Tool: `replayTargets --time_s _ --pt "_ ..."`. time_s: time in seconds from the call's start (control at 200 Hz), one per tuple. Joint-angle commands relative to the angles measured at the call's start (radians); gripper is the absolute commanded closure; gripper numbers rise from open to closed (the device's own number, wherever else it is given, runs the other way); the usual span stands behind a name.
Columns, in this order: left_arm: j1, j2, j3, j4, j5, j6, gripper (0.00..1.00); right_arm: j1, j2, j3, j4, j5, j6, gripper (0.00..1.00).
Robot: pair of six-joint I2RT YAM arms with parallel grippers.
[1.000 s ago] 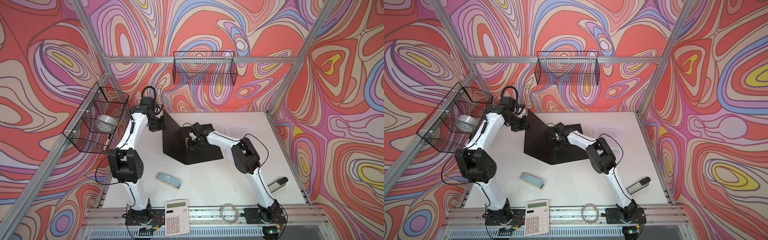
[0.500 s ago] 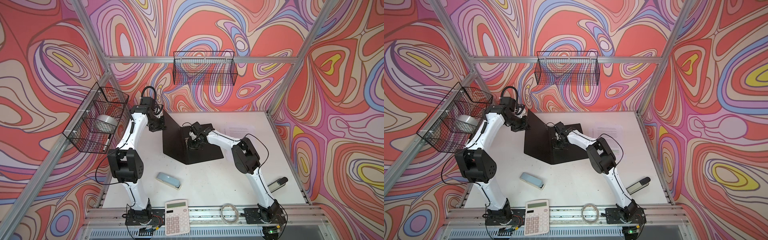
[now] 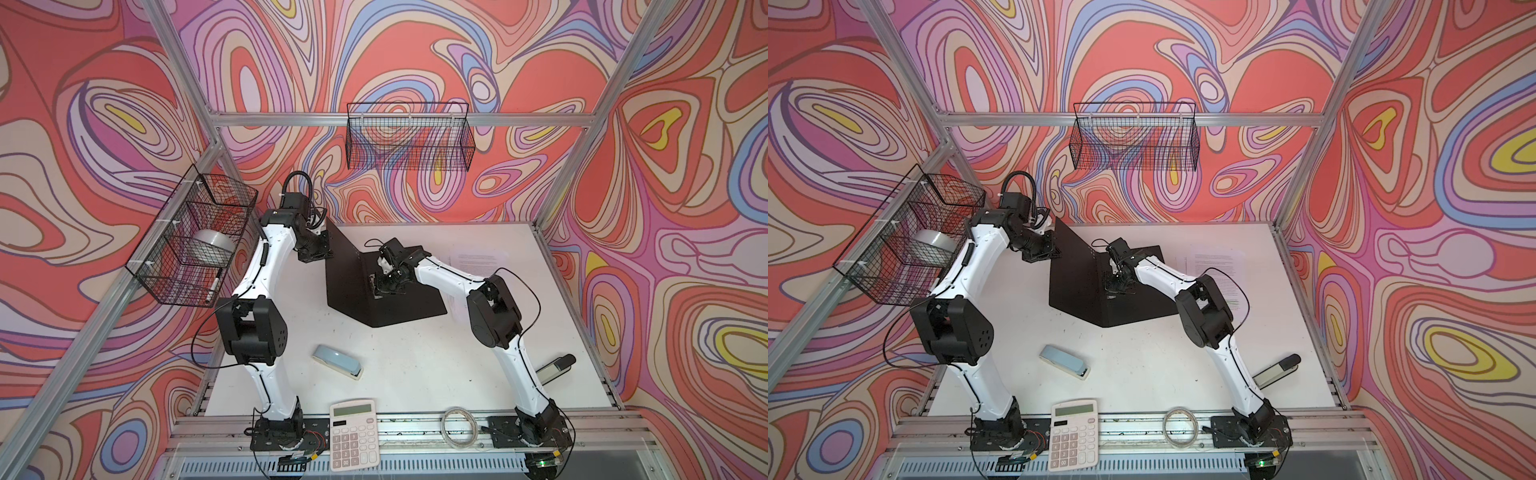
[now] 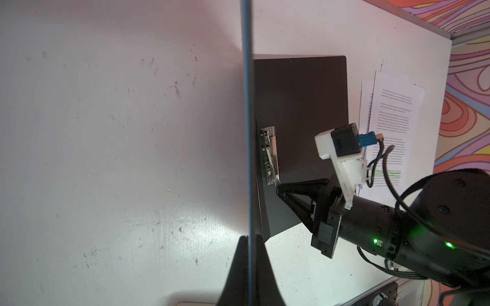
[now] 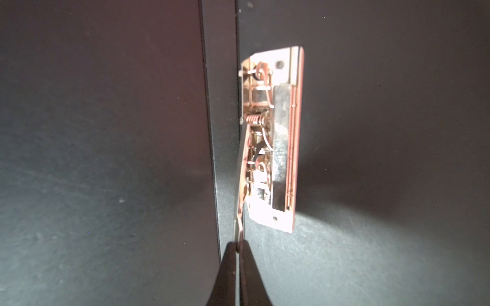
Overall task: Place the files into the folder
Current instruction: 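Pull the clip lever open with the right gripper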
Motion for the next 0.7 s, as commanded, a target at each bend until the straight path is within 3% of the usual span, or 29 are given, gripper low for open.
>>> replayTargets --time_s 0.0,0.696 --pt "0.008 0.001 0.041 -0.045 0.025 0.035 1.00 -0.022 -0.014 0.021 -0.050 0.070 -0.020 1.00" --pt "0.008 0.024 0.054 -0.050 0.046 0.032 1.00 -0.022 0.048 0.190 -0.126 0.046 -0.048 0.98"
